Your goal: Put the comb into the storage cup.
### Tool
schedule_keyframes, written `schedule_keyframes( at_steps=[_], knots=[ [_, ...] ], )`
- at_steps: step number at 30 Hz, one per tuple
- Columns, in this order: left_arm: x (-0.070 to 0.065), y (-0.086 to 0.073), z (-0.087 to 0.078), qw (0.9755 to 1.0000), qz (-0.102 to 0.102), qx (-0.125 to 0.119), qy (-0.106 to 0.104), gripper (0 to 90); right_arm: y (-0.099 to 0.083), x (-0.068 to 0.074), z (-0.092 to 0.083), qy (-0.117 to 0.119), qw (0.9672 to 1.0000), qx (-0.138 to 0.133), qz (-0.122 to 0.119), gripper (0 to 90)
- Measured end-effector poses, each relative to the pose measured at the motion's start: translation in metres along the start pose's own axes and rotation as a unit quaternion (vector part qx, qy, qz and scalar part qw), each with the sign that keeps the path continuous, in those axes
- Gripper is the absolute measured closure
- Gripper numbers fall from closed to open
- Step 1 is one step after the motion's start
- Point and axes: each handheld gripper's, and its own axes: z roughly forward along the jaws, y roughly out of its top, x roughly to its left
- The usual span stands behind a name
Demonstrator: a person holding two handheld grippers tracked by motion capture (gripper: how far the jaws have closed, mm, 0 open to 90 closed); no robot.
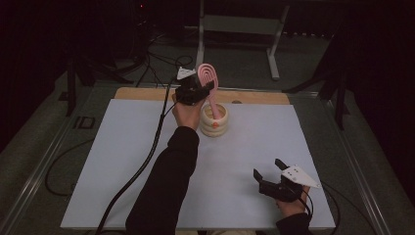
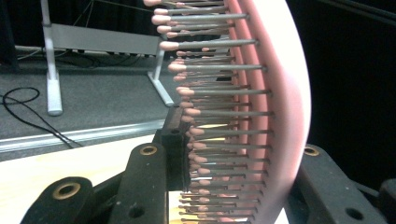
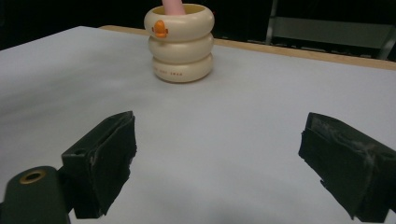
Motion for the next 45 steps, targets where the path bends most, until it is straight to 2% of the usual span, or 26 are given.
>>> schedule_keyframes(
  at_steps=[45],
  knots=[
    [0.001, -0.012, 0.007, 0.9999, -0.003, 0.012, 0.003, 64.2, 0.000, 0.001, 0.000, 0.001, 1.0000, 0.001, -0.001, 10.5]
  ],
)
